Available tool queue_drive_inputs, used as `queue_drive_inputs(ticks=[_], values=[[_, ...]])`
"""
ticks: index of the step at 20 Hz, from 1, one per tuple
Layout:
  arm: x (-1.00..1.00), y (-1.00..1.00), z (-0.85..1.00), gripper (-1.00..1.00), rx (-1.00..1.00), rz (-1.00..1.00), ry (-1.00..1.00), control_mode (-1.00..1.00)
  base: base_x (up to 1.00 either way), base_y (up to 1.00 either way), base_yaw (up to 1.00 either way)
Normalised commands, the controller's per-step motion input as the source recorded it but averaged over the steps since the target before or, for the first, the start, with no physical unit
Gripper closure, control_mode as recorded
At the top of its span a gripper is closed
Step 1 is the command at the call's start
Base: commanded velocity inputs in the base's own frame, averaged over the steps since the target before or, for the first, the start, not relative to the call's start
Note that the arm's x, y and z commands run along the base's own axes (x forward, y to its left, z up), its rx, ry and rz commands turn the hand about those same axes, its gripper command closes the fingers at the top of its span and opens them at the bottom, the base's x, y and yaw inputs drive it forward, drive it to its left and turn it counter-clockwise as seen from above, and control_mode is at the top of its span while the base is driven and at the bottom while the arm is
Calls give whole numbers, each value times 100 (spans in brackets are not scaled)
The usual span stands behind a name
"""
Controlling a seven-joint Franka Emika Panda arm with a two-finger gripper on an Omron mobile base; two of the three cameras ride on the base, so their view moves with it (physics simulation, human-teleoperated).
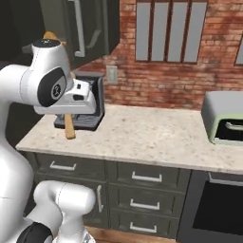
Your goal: Organize the utensils by type. Pick up the wooden spoons from the counter and place them in the open cabinet. Then pick up the metallic utensils from the counter and place them in the open drawer.
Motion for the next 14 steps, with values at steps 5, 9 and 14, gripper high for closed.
queue_drive_inputs(ticks=[5, 9, 14], values=[[0, 0, 0, 100, 0, 0, 0, 100, -100, 53, -14], [0, 0, 0, 100, 0, 0, 0, 100, -58, 74, -7], [0, 0, 0, 100, 0, 0, 0, 100, 7, 37, -16]])
